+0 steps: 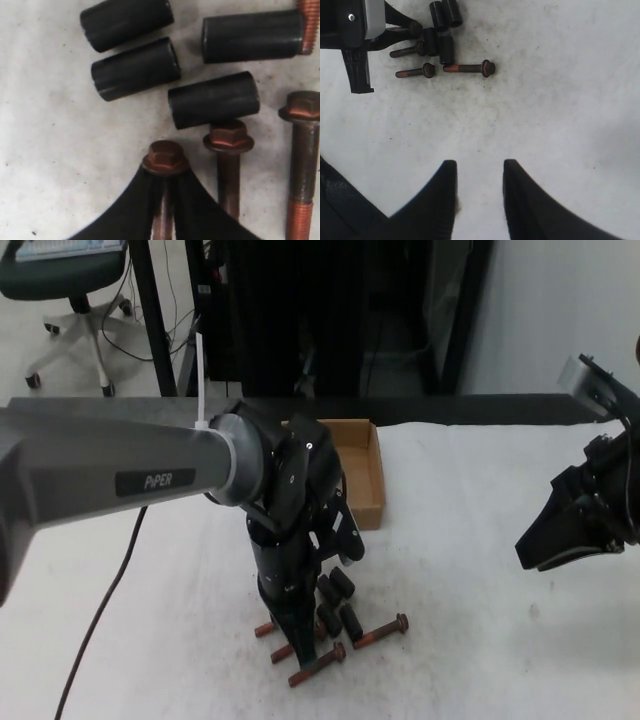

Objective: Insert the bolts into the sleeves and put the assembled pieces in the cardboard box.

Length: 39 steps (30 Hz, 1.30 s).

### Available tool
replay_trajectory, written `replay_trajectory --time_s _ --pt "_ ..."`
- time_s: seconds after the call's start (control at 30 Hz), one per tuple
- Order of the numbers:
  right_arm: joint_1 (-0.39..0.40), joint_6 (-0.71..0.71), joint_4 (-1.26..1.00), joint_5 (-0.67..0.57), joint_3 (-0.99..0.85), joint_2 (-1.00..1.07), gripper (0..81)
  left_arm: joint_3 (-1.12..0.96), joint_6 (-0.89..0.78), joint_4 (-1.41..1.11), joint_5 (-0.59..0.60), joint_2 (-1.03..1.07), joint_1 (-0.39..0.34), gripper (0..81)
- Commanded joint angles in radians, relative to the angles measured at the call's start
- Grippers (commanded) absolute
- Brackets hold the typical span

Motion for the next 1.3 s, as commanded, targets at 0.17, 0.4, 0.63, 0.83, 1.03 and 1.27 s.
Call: replay_trajectory --time_s 0.17,0.4,0.63,0.83,1.03,1.27 --pt "-0.004 -0.01 -0.002 -0.026 0.0 -0.013 30.0 0.004 -0.055 0.004 -0.049 0.029 0.004 0.4" --pt "0.018 0.002 -0.07 -0.075 0.0 -0.013 30.0 -0.026 -0.151 0.012 -0.202 -0.081 0.017 0.4" --pt "0.057 0.046 -0.15 -0.068 0.0 -0.013 30.0 -0.045 -0.311 0.002 -0.14 -0.296 0.115 0.4" --pt "0.163 0.093 -0.279 0.044 0.0 -0.013 30.0 -0.04 -0.538 0.006 0.251 -0.469 0.289 0.4" --pt "0.307 0.142 -0.528 0.216 0.0 0.002 30.0 0.131 -0.516 -0.1 0.393 -0.672 0.391 0.4" --pt "0.37 0.14 -0.613 0.237 -0.015 0.133 30.0 0.528 -0.661 -0.321 0.542 -0.98 0.423 0.4"
